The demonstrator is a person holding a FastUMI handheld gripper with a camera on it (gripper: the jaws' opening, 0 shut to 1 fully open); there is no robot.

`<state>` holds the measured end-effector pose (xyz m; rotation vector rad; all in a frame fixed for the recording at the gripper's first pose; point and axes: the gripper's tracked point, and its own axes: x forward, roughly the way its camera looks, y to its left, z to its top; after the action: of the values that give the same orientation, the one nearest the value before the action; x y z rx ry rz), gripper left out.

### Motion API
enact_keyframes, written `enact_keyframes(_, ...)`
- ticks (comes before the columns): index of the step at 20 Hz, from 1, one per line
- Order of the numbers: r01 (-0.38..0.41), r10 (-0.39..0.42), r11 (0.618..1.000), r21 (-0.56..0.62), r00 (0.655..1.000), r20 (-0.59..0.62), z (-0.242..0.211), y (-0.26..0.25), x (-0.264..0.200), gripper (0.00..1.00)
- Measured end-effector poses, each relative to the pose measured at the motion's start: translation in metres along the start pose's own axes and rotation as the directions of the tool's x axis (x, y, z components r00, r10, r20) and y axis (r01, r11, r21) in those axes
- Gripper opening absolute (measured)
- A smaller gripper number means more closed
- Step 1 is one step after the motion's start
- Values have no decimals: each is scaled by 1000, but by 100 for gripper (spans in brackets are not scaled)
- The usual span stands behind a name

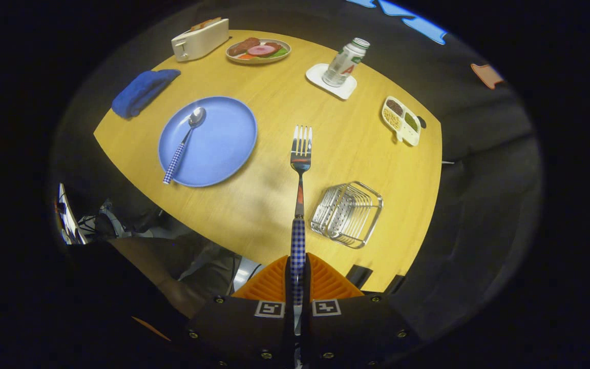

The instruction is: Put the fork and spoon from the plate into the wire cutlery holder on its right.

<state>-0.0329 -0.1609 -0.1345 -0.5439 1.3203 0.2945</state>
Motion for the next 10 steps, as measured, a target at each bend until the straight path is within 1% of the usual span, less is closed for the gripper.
enact_keyframes(3, 16, -15, 1000, 23, 1000, -25, -19, -19, -4, 5)
enact_keyframes(6, 29, -27, 999, 24, 996, -84, -37, -38, -2, 5)
enact_keyframes(10, 52, -56, 998, -25, 980, -189, -56, -64, 4, 5)
